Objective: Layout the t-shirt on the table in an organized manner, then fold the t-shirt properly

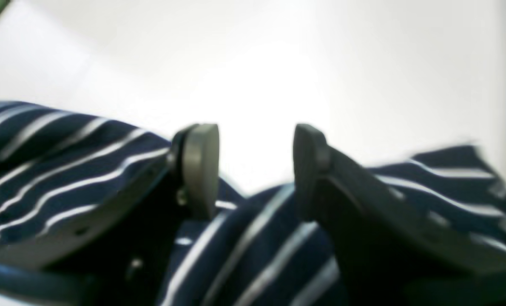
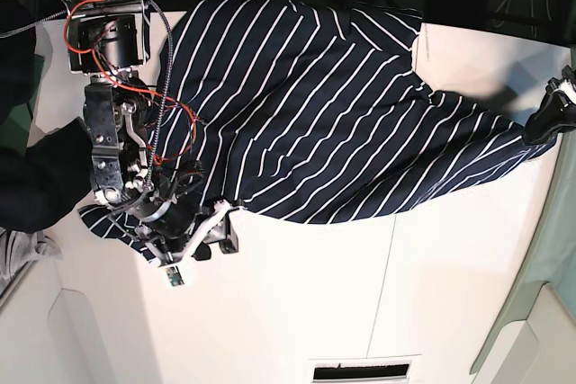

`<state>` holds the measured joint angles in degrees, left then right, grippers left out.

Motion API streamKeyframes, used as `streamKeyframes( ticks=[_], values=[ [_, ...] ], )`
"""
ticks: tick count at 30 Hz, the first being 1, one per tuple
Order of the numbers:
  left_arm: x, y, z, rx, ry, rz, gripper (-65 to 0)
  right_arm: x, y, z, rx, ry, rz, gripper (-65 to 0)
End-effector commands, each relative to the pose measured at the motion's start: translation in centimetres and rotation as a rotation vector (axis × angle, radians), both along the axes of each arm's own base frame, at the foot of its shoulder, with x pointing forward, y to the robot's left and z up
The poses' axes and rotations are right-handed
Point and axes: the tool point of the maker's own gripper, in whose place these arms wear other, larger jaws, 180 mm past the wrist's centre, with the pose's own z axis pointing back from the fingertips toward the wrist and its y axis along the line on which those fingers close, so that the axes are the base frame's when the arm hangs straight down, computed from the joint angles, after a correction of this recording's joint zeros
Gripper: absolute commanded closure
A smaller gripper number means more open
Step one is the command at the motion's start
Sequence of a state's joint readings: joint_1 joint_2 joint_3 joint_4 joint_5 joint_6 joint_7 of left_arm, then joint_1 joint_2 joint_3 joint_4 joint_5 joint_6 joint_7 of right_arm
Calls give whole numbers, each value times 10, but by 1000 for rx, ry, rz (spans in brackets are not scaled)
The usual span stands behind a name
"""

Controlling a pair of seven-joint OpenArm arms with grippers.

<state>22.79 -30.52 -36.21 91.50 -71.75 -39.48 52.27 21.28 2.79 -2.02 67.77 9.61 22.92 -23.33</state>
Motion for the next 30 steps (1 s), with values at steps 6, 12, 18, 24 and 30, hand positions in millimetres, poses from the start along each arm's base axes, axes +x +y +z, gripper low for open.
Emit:
streamKeyframes(
  ticks=[6,12,18,24,30],
  values=[
    [-15,-28,-16,-66,41,-47,0,9,67,-3,90,27,171,-280],
    [-30,-74,-44,-122,137,-158,0,-24,124,-33,36,91,342,-280],
    [-42,-107,-69,-94,205,-260,0,-45,136,-53,-84,104,444,-165],
    [-36,-123,-80,-47,164,-270,0,-44,139,-51,-76,91,449,0],
    [-20,-141,-91,-76,148,-238,0,-40,152,-28,0,23,471,0]
  ],
)
